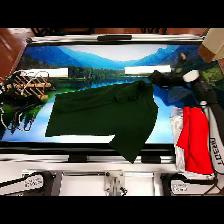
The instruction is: Fold the shirts.
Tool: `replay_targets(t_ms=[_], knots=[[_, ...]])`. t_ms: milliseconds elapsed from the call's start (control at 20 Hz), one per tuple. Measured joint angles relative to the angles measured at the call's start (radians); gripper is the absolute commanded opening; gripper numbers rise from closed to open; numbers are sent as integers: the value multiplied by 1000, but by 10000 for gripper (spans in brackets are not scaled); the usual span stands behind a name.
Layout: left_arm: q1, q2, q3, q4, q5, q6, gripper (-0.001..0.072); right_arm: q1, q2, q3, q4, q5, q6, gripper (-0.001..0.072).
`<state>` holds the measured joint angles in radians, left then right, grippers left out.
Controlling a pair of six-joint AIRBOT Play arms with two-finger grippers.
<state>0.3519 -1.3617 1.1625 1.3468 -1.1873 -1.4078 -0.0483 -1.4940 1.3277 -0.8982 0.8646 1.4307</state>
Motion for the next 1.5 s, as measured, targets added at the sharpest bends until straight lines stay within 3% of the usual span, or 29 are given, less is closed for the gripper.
replay_targets(t_ms=[250,450,550,650,1050,1100,1250,1350,1500], knots=[[114,4,-97,19,-234,18,720,-142,92,4,-172,433,-53,501],[155,9,-242,-70,-199,64,720,-266,127,-19,-203,623,-89,501],[164,10,-288,-104,-147,90,708,-305,133,-24,-208,655,-98,501],[167,10,-314,-153,-95,117,643,-321,137,-27,-204,684,-115,501],[122,-25,-336,-250,-8,153,642,-341,139,-29,-231,696,-130,501],[110,-31,-337,-256,-5,154,589,-341,139,-29,-232,698,-128,501],[68,-46,-341,-253,15,155,323,-343,139,-31,-236,700,-114,494],[40,-53,-343,-246,24,150,42,-329,142,-45,-238,714,-103,495],[10,-57,-343,-243,-2,140,32,-279,159,-126,-247,713,-107,496]])
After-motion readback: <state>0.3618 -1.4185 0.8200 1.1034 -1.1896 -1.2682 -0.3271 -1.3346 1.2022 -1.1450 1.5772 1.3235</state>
